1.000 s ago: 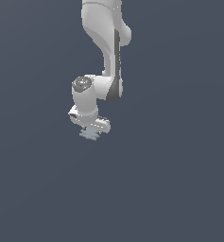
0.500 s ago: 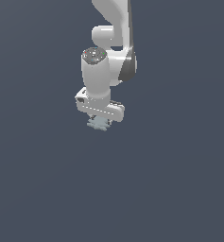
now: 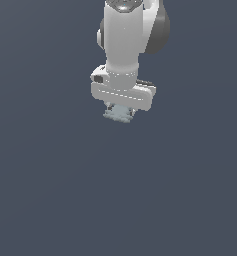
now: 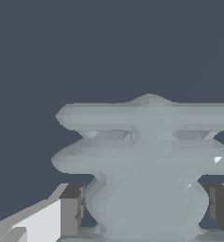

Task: Pick up the object and move it to a goal position.

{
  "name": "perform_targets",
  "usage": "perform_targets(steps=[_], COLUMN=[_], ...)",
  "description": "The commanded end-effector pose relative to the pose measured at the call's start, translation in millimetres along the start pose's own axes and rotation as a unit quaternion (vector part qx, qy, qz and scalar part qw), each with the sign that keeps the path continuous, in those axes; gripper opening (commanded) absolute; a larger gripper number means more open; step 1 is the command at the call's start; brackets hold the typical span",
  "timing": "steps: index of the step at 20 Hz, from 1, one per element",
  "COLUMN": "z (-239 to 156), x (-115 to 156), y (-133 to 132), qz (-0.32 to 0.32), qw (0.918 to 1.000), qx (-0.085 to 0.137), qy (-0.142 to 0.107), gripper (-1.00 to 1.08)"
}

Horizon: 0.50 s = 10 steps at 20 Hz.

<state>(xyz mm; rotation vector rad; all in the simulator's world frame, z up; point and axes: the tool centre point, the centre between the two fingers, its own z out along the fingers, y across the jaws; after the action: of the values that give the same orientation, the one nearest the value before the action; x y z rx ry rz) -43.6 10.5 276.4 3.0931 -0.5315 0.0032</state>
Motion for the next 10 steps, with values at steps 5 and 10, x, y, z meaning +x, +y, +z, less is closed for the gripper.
perform_targets(steps=[5,10], z=[-67,-114], x=[-6,-9], y=[-37,-64], qz=[0.0,0.0], qw=[1.0,1.0], qx=[0.0,0.0], qy=[0.0,-0.001], gripper=[-1.0,-1.0])
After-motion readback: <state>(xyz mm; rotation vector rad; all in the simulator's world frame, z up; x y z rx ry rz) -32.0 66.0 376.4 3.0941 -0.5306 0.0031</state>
